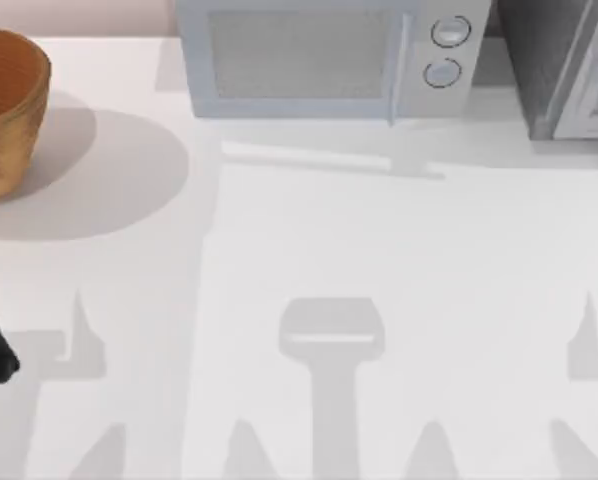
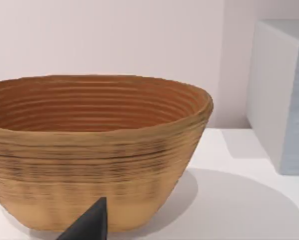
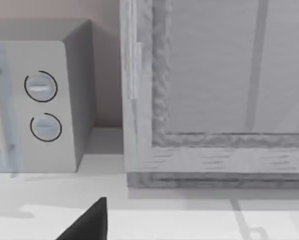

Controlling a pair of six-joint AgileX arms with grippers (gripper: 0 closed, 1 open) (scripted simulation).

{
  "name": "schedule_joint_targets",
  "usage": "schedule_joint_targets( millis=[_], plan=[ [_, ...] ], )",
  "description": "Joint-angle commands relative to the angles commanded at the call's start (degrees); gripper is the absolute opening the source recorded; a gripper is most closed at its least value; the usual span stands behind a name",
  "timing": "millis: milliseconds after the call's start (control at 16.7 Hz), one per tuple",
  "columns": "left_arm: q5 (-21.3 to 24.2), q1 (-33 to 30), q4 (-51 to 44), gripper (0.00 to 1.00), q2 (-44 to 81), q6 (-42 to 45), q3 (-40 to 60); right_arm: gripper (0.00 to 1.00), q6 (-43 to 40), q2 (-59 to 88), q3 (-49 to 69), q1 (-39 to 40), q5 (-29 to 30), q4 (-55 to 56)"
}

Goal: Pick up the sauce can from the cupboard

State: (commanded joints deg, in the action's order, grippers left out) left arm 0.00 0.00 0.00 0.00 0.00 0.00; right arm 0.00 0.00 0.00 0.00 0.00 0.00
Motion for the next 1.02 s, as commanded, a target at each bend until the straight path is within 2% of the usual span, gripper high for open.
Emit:
schedule_joint_targets(
  millis=[240,420,660,1020],
  plan=[
    [0.0,0.0,0.0,1.00,0.0,0.0,0.0,1.00,0.0,1.4,1.8,0.1,0.4,-0.3],
    [0.0,0.0,0.0,1.00,0.0,0.0,0.0,1.00,0.1,7.1,9.1,0.7,1.5,-1.8],
    [0.0,0.0,0.0,1.00,0.0,0.0,0.0,1.00,0.2,20.1,25.7,2.6,3.3,-5.8],
    [0.0,0.0,0.0,1.00,0.0,0.0,0.0,1.00,0.5,44.9,57.7,6.6,6.4,-14.0]
  ],
)
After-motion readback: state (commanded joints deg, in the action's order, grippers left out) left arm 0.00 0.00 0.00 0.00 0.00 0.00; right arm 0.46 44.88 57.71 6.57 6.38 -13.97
